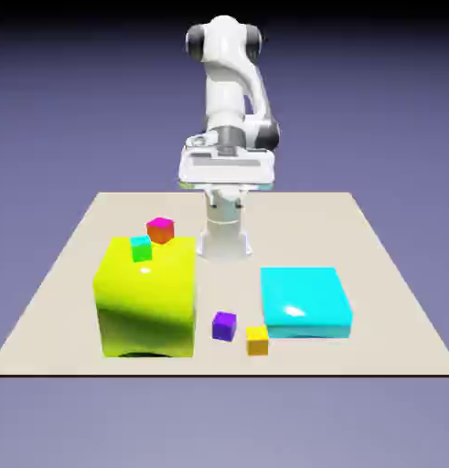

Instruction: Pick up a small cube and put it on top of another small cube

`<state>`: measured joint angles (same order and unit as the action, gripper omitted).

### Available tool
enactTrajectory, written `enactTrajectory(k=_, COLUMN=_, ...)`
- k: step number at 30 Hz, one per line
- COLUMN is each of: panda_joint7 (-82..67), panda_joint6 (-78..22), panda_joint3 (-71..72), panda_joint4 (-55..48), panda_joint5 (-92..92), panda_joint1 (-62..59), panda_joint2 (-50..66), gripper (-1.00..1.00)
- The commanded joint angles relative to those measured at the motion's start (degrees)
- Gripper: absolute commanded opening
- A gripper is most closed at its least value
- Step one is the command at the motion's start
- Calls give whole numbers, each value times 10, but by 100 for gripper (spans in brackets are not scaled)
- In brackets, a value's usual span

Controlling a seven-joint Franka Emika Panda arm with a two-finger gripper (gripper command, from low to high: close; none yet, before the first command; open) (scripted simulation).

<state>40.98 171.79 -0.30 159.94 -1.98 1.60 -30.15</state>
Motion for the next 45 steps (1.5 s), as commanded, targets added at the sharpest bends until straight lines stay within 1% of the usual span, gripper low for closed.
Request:
enactTrajectory(k=1, panda_joint7=-12, panda_joint6=-18, panda_joint3=-2, panda_joint4=-9, panda_joint5=-16, panda_joint1=8, panda_joint2=21, gripper=0)
enactTrajectory(k=21, panda_joint7=-258, panda_joint6=-385, panda_joint3=-52, panda_joint4=-186, panda_joint5=-345, panda_joint1=159, panda_joint2=436, gripper=0)
enactTrajectory(k=23, panda_joint7=-265, panda_joint6=-396, panda_joint3=-53, panda_joint4=-191, panda_joint5=-354, panda_joint1=163, panda_joint2=448, gripper=0)
enactTrajectory(k=28, panda_joint7=-217, panda_joint6=-307, panda_joint3=-85, panda_joint4=-194, panda_joint5=-415, panda_joint1=153, panda_joint2=540, gripper=0)
enactTrajectory(k=29, panda_joint7=-217, panda_joint6=-307, panda_joint3=-85, panda_joint4=-194, panda_joint5=-415, panda_joint1=153, panda_joint2=540, gripper=-100)
enactTrajectory(k=30, panda_joint7=-217, panda_joint6=-307, panda_joint3=-85, panda_joint4=-194, panda_joint5=-415, panda_joint1=153, panda_joint2=540, gripper=-100)
enactTrajectory(k=34, panda_joint7=-260, panda_joint6=-386, panda_joint3=-56, panda_joint4=-191, panda_joint5=-360, panda_joint1=162, panda_joint2=457, gripper=-100)
enactTrajectory(k=35, panda_joint7=-262, panda_joint6=-387, panda_joint3=-58, panda_joint4=-195, panda_joint5=-341, panda_joint1=170, panda_joint2=449, gripper=-100)
enactTrajectory(k=42, panda_joint7=-221, panda_joint6=-281, panda_joint3=-123, panda_joint4=-256, panda_joint5=-166, panda_joint1=259, panda_joint2=457, gripper=-100)
enactTrajectory(k=44, panda_joint7=-192, panda_joint6=-279, panda_joint3=-135, panda_joint4=-270, panda_joint5=-116, panda_joint1=256, panda_joint2=448, gripper=-100)
enactTrajectory(k=45, panda_joint7=-168, panda_joint6=-295, panda_joint3=-136, panda_joint4=-276, panda_joint5=-92, panda_joint1=238, panda_joint2=436, gripper=-100)
